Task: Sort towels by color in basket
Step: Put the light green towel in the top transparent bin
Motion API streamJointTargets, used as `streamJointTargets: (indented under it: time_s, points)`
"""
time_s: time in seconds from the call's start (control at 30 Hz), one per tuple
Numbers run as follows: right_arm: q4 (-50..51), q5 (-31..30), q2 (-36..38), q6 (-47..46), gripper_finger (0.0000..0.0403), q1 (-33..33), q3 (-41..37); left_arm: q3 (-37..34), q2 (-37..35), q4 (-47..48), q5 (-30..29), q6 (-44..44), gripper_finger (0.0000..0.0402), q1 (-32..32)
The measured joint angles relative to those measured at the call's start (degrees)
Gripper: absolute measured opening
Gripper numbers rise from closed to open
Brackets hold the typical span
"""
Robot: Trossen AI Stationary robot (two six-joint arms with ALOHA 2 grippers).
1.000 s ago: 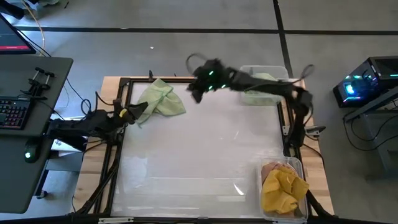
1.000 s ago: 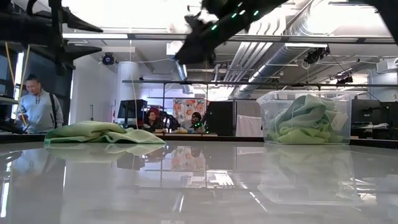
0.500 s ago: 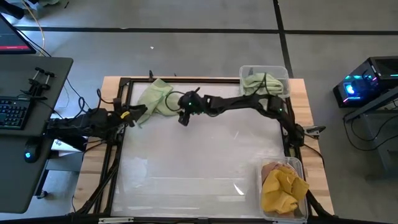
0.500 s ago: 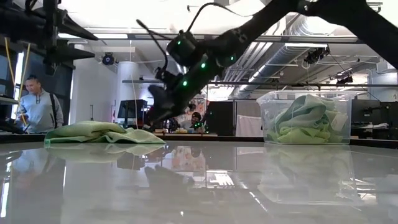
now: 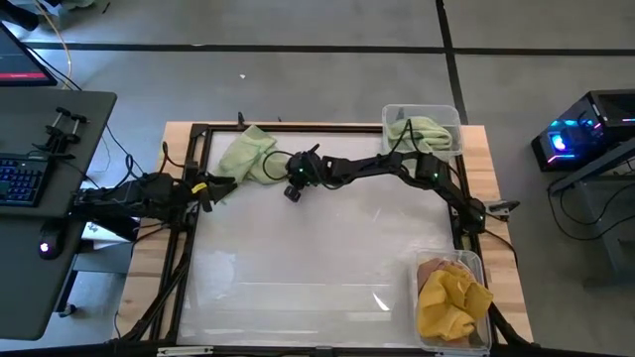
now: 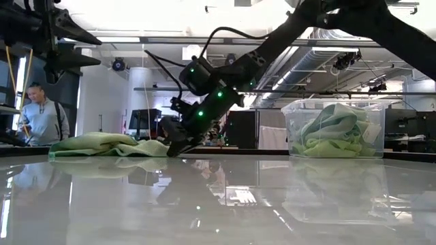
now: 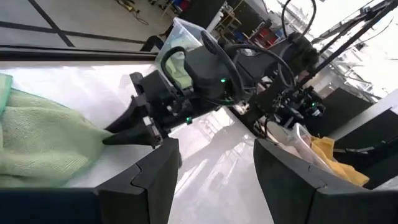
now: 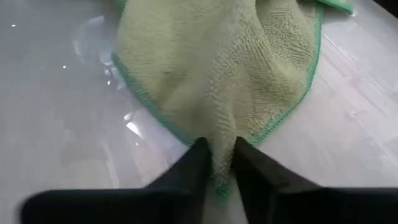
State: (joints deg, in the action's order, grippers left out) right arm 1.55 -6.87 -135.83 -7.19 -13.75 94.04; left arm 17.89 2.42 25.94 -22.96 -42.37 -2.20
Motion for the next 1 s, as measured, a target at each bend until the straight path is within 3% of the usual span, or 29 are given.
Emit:
streamJointTargets:
  time_s: [0.1,0.3,0.57,0.77,1.0]
  points:
    - [2.53,-0.05,0.61,-1.01,0.0012,0.66,0.00,0.00,0.00,0.03,-0.01,0.57,0.0195,0.00]
    - [15.73,-0.30,7.02,-8.92,0.0005,1.33,-0.44,0.00,0.00,0.01,-1.56,1.05,0.0195,0.00]
    - [31.64,-6.57,28.41,-9.01,0.0004,3.15,-0.33,0.00,0.00,0.01,-3.58,6.11,0.0195,0.02]
    - [28.70,-6.90,45.31,-7.43,0.0003,3.30,-0.26,0.00,0.00,-0.01,-4.73,9.93,0.0195,0.02]
    - [15.51,-6.21,56.19,-2.79,0.0003,5.13,-0.15,0.00,0.00,-0.03,-7.85,10.09,0.0195,0.02]
